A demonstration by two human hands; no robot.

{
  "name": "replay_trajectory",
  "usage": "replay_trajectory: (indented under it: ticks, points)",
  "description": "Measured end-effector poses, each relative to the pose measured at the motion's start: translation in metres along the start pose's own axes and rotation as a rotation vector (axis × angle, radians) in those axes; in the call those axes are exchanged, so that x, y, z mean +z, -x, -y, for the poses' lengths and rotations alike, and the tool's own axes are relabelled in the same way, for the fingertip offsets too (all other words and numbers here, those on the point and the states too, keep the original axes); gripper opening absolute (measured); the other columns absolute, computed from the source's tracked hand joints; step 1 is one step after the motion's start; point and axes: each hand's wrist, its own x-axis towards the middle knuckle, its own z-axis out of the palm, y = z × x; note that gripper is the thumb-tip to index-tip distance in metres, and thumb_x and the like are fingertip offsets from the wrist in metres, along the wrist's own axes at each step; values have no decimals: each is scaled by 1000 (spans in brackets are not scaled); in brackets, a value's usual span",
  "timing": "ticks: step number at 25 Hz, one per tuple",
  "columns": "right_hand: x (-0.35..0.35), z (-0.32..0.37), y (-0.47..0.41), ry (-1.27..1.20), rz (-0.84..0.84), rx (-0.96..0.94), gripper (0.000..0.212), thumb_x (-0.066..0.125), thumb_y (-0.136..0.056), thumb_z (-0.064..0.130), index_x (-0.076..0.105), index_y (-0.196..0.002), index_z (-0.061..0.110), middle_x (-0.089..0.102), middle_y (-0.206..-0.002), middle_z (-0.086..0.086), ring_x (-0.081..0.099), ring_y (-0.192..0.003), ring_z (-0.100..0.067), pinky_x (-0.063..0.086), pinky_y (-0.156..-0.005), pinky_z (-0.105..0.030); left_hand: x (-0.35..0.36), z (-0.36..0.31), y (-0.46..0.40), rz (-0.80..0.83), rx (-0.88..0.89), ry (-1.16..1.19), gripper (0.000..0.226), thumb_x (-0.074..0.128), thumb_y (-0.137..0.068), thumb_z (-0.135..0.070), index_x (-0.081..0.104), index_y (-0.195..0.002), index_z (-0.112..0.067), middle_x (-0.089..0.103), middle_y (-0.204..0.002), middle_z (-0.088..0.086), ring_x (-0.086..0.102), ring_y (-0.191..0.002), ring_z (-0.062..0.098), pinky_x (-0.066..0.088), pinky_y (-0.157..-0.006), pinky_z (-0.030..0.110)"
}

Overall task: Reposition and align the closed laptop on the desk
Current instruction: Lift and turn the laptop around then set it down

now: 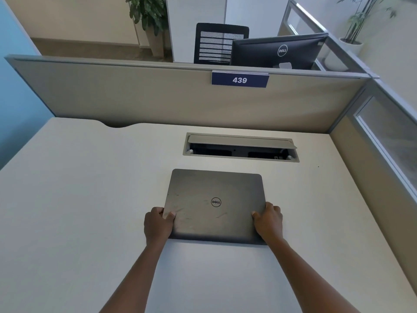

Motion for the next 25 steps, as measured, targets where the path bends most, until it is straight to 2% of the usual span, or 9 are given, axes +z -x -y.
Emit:
replay_trajectory:
  ticks: [8,11,13,15,16,18,20,22,25]
  points:
    - [1,6,1,39,-17,18,44,61,-93,20,47,-128,-3,48,-131,-25,45,-121,-44,41,-104,-48,-3,2,20,3,-126,19,52,78,-77,-28,58,-119,-5,59,-122,18,58,-111,38,50,-94,44]
    - [2,17,7,106,-80,-16,44,58,-89,14,43,-128,-1,47,-130,-23,45,-118,-42,42,-98,-49,-8,9,43,-72,-152,-31,65,81,-74,-37,42,-117,-7,50,-120,21,57,-108,45,50,-83,46]
    - [3,27,10,150,-108,-77,53,60,-86,17,40,-132,1,47,-132,-21,46,-118,-40,44,-98,-48,-7,17,61,-64,-138,-128,60,71,-81,-47,40,-113,-7,55,-115,21,62,-102,45,50,-76,43]
    - [5,37,9,176,-103,-148,62,61,-85,20,36,-139,1,44,-137,-20,45,-122,-39,44,-102,-48,-3,22,77,65,-145,-255,51,55,-89,-55,54,-106,-7,67,-104,16,67,-97,38,49,-74,37]
    - [5,43,7,194,-92,-190,65,61,-86,21,35,-142,1,43,-140,-20,45,-124,-38,43,-104,-47,-1,22,83,159,-156,-251,48,51,-91,-55,63,-94,-9,72,-90,12,71,-87,32,51,-71,35]
    - [6,56,-1,221,-60,-277,64,62,-87,21,36,-142,2,44,-140,-19,45,-126,-37,42,-105,-46,6,17,94,381,-218,-47,46,54,-93,-47,68,-72,-9,72,-64,5,70,-57,23,58,-61,34]
    - [7,67,-10,259,-18,-355,59,63,-88,21,40,-139,2,46,-137,-19,47,-124,-37,44,-103,-46,17,9,99,491,-239,84,41,59,-92,-39,71,-75,-4,73,-63,9,65,-47,19,60,-56,30]
    - [9,77,-18,308,17,-406,55,63,-89,22,43,-135,2,48,-135,-19,48,-121,-37,44,-102,-46,26,0,98,498,-214,121,36,62,-89,-36,71,-82,-2,73,-65,10,63,-47,19,57,-52,26]
    - [14,89,-26,365,65,-464,51,61,-90,23,44,-134,3,49,-134,-19,49,-120,-36,44,-101,-46,35,-10,94,528,-251,198,27,65,-88,-32,66,-77,-7,70,-62,6,63,-51,21,57,-55,28]
